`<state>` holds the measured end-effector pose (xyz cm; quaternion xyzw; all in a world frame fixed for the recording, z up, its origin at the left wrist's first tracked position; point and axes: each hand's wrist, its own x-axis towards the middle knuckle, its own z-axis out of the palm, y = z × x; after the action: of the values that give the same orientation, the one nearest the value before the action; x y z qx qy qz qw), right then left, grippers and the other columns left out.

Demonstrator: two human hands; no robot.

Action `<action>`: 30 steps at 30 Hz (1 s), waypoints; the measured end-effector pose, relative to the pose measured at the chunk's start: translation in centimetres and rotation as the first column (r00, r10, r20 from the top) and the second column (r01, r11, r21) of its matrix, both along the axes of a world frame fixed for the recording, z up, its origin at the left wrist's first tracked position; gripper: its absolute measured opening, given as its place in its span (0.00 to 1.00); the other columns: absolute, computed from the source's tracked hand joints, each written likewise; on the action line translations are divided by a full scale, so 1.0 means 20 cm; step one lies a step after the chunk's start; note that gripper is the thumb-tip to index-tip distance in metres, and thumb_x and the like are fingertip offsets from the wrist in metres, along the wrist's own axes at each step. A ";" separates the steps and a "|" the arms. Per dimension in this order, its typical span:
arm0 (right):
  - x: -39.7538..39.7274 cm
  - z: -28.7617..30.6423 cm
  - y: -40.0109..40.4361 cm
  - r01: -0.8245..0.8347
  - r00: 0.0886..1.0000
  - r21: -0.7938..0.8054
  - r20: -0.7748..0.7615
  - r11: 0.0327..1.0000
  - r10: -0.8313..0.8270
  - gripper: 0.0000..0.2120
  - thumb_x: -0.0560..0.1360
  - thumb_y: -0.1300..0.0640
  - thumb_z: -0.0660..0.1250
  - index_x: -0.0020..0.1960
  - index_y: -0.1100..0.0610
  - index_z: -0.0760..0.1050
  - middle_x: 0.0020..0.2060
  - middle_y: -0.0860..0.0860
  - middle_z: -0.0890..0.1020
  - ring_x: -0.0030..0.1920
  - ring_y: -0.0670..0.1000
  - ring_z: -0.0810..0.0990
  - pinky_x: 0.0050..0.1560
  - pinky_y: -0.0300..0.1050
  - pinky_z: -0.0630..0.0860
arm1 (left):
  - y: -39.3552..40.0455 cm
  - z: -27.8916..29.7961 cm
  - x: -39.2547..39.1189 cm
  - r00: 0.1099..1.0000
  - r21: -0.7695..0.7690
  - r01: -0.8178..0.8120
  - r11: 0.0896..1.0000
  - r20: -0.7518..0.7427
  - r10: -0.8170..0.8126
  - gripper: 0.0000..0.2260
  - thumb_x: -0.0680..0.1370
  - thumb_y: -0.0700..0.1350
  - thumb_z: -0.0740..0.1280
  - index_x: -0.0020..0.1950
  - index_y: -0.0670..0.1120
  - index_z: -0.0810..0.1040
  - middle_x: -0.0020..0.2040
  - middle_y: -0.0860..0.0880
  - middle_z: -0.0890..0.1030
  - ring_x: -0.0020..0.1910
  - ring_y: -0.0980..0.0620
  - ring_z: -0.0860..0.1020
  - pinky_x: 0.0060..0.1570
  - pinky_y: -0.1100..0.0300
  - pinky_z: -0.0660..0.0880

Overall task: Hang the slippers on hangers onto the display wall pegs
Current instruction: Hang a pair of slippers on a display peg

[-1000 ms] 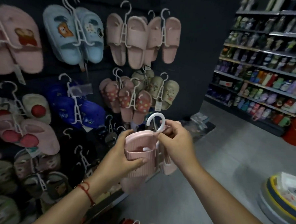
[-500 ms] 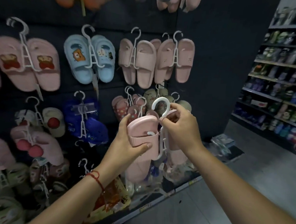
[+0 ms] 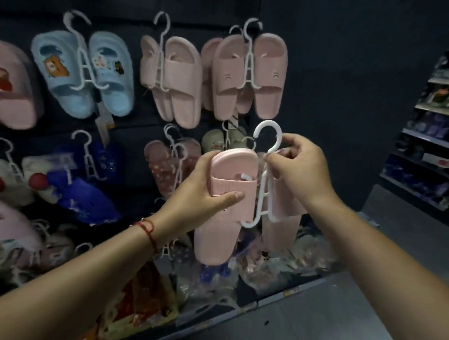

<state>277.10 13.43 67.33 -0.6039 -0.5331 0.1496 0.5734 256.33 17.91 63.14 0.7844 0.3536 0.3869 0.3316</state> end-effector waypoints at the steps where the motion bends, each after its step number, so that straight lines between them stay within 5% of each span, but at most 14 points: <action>1: 0.13 0.01 0.02 -0.014 1.000 0.005 0.018 1.000 0.013 0.11 0.71 0.56 0.72 0.51 0.45 0.80 0.37 0.47 0.85 0.40 0.47 0.85 0.47 0.55 0.83 | 0.03 0.00 0.13 1.000 0.011 -0.009 1.000 -0.010 0.009 0.36 0.72 0.55 0.78 0.73 0.62 0.61 0.61 0.61 0.76 0.57 0.63 0.79 0.55 0.57 0.81; 4: 0.46 0.05 0.08 -0.005 0.997 0.022 0.071 1.000 0.003 0.10 0.72 0.56 0.71 0.51 0.45 0.79 0.36 0.48 0.83 0.39 0.49 0.82 0.44 0.55 0.81 | 0.09 0.06 0.49 0.997 0.084 -0.030 0.996 -0.065 0.036 0.39 0.71 0.57 0.78 0.75 0.61 0.60 0.65 0.60 0.74 0.60 0.64 0.77 0.59 0.63 0.77; 8: 0.78 0.20 0.20 -0.030 0.992 0.081 0.124 0.996 0.020 0.06 0.73 0.59 0.68 0.47 0.50 0.78 0.34 0.53 0.80 0.38 0.55 0.79 0.41 0.56 0.77 | 0.17 0.18 0.85 0.995 0.118 -0.079 0.990 -0.046 0.085 0.41 0.68 0.63 0.77 0.74 0.66 0.57 0.65 0.57 0.75 0.59 0.59 0.79 0.58 0.52 0.80; 11: 0.92 0.33 0.31 -0.058 0.980 0.135 0.195 0.989 0.031 0.05 0.73 0.55 0.67 0.48 0.47 0.78 0.33 0.49 0.80 0.38 0.52 0.79 0.41 0.55 0.79 | 0.24 0.33 0.97 0.996 0.133 -0.080 0.988 -0.014 0.083 0.38 0.69 0.59 0.78 0.72 0.67 0.60 0.61 0.58 0.76 0.56 0.58 0.80 0.53 0.52 0.82; 21: 0.86 0.79 0.68 -0.188 0.906 0.122 0.404 0.975 0.125 0.03 0.73 0.55 0.65 0.42 0.52 0.76 0.32 0.50 0.79 0.36 0.53 0.79 0.38 0.54 0.77 | 0.47 0.74 0.87 0.970 0.206 -0.203 0.957 -0.094 0.226 0.39 0.67 0.65 0.78 0.70 0.68 0.59 0.55 0.58 0.81 0.50 0.58 0.83 0.47 0.56 0.84; 24: 0.78 0.87 0.77 -0.214 0.872 0.097 0.467 0.972 0.145 0.06 0.74 0.56 0.64 0.39 0.46 0.75 0.31 0.48 0.78 0.33 0.49 0.77 0.35 0.49 0.75 | 0.52 0.79 0.80 0.960 0.221 -0.204 0.954 -0.145 0.238 0.38 0.68 0.65 0.76 0.70 0.68 0.57 0.54 0.58 0.80 0.49 0.57 0.83 0.46 0.57 0.84; 30: 0.65 0.97 1.01 -0.134 0.851 0.048 0.518 0.990 0.091 0.04 0.74 0.52 0.66 0.44 0.50 0.79 0.36 0.47 0.82 0.39 0.51 0.82 0.43 0.54 0.81 | 0.79 0.86 0.66 0.952 0.222 -0.223 0.949 -0.159 0.261 0.43 0.65 0.70 0.75 0.73 0.68 0.55 0.54 0.56 0.83 0.47 0.57 0.84 0.47 0.53 0.84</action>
<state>290.07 33.67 86.69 -0.5655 -0.7068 -0.0057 0.4250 269.57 33.79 80.27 0.7970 0.4360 0.3836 0.1657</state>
